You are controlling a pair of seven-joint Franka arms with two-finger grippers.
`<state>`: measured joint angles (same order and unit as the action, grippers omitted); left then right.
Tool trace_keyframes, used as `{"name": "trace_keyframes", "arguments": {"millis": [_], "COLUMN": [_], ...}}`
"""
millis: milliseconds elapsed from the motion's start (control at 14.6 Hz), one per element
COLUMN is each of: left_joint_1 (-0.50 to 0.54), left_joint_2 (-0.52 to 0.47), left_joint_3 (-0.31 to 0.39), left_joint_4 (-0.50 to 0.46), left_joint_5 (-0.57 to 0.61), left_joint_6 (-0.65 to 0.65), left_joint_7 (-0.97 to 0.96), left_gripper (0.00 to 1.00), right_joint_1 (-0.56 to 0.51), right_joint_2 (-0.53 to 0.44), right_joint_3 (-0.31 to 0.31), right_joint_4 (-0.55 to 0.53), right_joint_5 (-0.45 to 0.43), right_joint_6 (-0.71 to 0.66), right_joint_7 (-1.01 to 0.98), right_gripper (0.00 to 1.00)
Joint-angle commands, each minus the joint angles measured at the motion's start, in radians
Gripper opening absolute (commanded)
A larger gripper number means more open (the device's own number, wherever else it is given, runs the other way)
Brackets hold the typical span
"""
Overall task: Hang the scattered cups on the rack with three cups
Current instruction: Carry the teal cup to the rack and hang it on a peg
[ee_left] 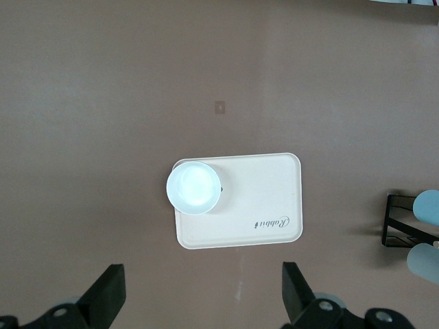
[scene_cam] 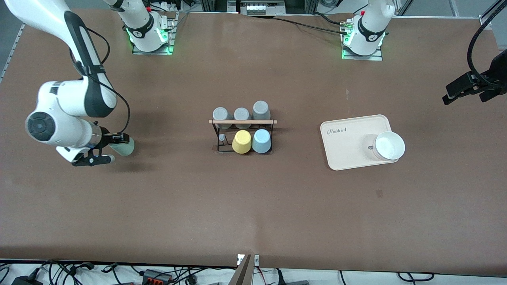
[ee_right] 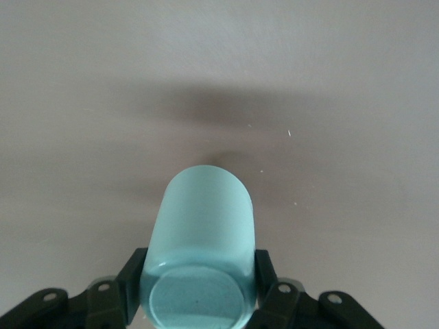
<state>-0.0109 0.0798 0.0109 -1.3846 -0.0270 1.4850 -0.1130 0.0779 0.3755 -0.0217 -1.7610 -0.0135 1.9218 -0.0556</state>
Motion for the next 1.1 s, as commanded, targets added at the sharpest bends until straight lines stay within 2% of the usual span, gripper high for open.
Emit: {"name": "trace_keyframes", "arguments": {"millis": [0, 137, 411, 753, 1027], "left_joint_1": [-0.003, 0.017, 0.017, 0.017, 0.034], "left_joint_2": [-0.014, -0.017, -0.061, -0.126, -0.115], "left_joint_3": [0.014, 0.012, 0.003, -0.002, 0.000], "left_joint_4": [-0.014, -0.016, -0.028, -0.119, -0.102], "left_joint_5": [-0.019, -0.033, -0.034, -0.034, -0.045], "left_joint_6": [-0.006, -0.005, 0.001, 0.052, 0.054], "left_joint_7": [0.024, 0.026, 0.026, 0.026, 0.030], "left_gripper": [1.00, 1.00, 1.00, 1.00, 1.00], "right_joint_1": [0.066, 0.110, 0.250, 0.391, 0.483], "right_joint_2": [0.013, 0.013, 0.026, 0.097, 0.166], "right_joint_3": [0.002, 0.003, 0.003, 0.003, 0.003], "right_joint_4": [0.161, 0.186, 0.239, 0.357, 0.420], "right_joint_5": [0.071, 0.113, 0.113, 0.112, 0.109], "right_joint_6": [-0.144, -0.147, -0.144, -0.138, -0.118], "right_joint_7": [0.020, 0.095, 0.330, 0.566, 0.707], "right_gripper": [0.24, 0.24, 0.24, 0.24, 0.24]}}
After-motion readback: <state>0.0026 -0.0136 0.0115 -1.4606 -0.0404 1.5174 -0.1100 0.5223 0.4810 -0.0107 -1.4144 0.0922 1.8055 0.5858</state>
